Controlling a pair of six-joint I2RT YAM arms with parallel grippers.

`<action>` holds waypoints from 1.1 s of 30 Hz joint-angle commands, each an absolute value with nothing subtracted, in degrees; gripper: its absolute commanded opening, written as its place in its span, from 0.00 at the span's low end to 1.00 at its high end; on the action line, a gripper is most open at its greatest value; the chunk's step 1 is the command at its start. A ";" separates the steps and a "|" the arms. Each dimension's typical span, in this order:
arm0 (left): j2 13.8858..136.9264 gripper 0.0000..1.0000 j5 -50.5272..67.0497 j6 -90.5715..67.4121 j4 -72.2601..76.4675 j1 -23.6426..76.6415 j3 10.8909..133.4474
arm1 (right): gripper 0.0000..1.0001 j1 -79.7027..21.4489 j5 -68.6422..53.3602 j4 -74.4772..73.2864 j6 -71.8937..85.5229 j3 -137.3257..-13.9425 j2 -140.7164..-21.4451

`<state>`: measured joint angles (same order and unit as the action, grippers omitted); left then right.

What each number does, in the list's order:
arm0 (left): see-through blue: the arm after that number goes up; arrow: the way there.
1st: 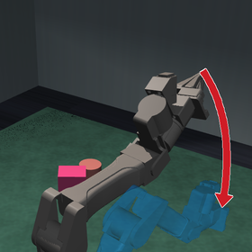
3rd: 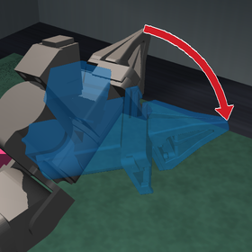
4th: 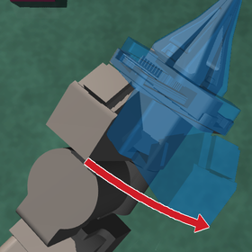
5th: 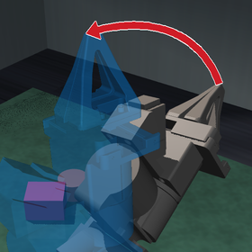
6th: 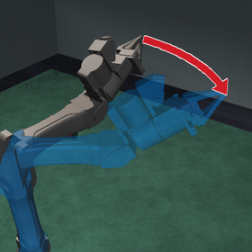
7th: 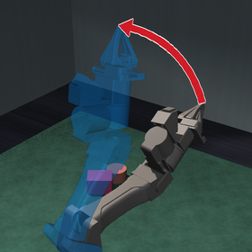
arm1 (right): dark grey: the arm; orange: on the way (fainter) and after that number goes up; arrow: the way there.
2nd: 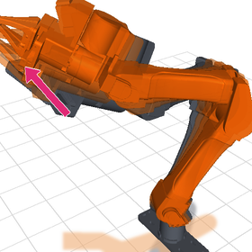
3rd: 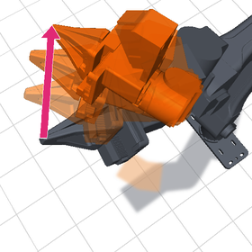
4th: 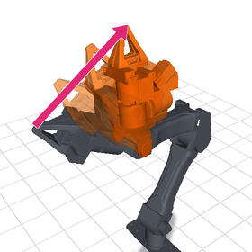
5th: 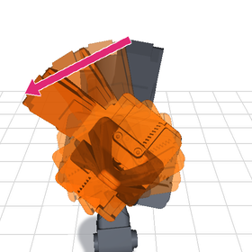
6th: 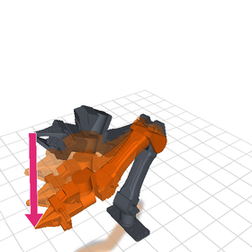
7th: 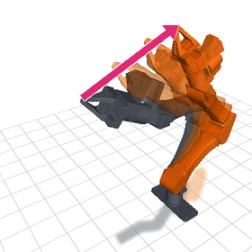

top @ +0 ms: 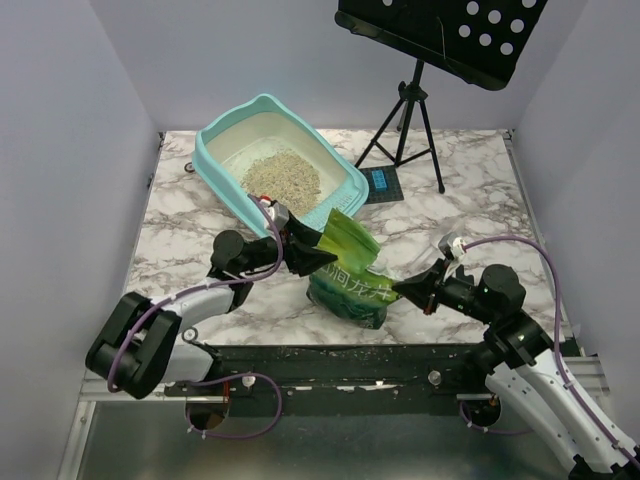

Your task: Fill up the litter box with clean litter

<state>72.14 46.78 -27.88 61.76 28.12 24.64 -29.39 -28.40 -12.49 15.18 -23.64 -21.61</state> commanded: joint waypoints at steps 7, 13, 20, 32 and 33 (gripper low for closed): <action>86.56 0.50 61.26 -54.75 96.59 27.68 26.72 | 0.00 -29.27 -29.45 -11.34 15.56 -23.91 -22.06; 82.98 0.03 57.49 -47.23 86.62 27.77 26.45 | 0.00 -29.27 -28.74 -11.34 15.03 -24.61 -23.02; 67.09 0.00 42.84 -26.65 58.81 31.55 25.06 | 0.00 -29.27 -25.76 -9.41 14.33 -27.07 -28.38; 50.36 0.00 0.64 -19.16 64.49 37.35 9.85 | 0.00 -29.18 -24.25 1.49 5.29 -38.39 -48.24; 50.62 0.00 0.44 -19.25 66.60 37.35 9.15 | 0.00 -29.09 -26.43 1.49 3.62 -39.54 -49.73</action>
